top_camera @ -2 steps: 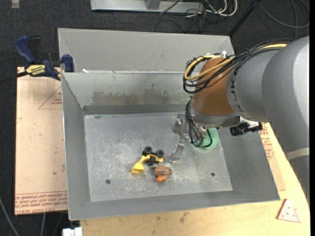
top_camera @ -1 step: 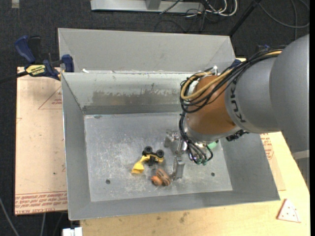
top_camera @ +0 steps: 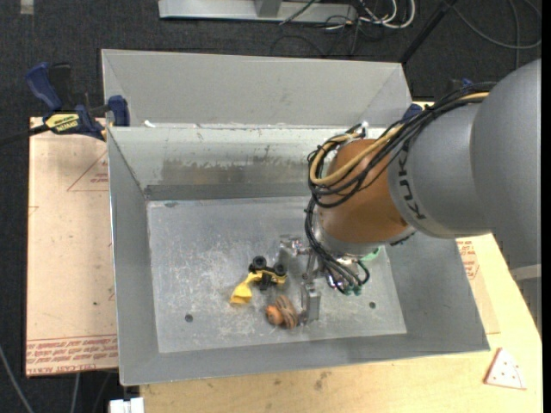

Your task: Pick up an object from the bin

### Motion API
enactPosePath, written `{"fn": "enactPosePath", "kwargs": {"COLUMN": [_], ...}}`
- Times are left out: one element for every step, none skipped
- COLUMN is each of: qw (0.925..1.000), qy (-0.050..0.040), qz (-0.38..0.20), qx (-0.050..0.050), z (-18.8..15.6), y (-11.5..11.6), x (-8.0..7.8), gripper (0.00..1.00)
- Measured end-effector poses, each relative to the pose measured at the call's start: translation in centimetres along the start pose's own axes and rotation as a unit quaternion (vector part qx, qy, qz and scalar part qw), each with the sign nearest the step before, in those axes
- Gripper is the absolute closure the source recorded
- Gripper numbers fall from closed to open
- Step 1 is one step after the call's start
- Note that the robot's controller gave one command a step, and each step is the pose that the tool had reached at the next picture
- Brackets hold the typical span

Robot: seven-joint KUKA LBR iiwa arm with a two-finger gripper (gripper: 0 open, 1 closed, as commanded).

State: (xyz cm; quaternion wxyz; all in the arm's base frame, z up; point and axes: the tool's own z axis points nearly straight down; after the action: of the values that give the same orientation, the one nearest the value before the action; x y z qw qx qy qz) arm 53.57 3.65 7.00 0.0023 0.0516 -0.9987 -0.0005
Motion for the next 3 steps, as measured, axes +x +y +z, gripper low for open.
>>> {"fn": "enactPosePath", "kwargs": {"qw": [0.9934,0.9998,0.9998], "qy": [-0.0032,-0.0050,-0.0049], "qz": [0.115,-0.021,-0.021], "qx": [0.000,0.000,0.000], "z": [0.0,-0.1,-0.1], "y": [2.1,2.9,2.9], "x": [-0.6,-1.9,-1.9], "gripper": [0.00,1.00,1.00]}}
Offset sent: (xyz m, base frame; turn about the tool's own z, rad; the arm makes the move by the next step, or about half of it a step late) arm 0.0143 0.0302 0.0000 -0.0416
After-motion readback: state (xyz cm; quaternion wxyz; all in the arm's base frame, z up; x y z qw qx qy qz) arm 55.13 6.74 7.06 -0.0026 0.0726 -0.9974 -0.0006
